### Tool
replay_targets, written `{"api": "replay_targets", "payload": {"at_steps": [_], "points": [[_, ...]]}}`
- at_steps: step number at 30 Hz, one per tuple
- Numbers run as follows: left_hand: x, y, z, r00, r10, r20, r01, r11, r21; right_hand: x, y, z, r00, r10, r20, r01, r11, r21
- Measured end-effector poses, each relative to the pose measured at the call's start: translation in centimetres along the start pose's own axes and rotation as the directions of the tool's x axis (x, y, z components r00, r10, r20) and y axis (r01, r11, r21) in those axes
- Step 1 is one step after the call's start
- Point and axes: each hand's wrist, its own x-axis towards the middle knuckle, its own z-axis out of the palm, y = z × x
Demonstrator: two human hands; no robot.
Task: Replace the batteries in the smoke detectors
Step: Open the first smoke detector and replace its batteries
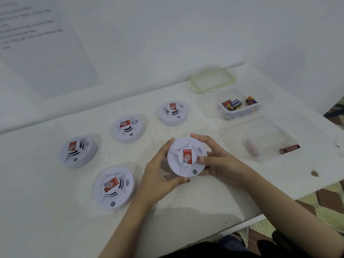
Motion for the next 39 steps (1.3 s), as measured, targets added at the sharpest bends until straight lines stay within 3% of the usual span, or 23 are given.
{"api": "replay_targets", "payload": {"at_steps": [9, 39], "points": [[-0.06, 0.24, -0.21, 0.999, 0.018, -0.031, -0.019, 0.999, -0.027, -0.16, -0.06, 0.01, 1.000, -0.028, 0.012, 0.027, 0.996, 0.081], [-0.12, -0.18, -0.36, 0.999, 0.015, -0.043, -0.017, 0.999, -0.033, -0.31, -0.10, 0.07, 1.000, -0.023, -0.010, 0.024, 0.993, 0.119]]}}
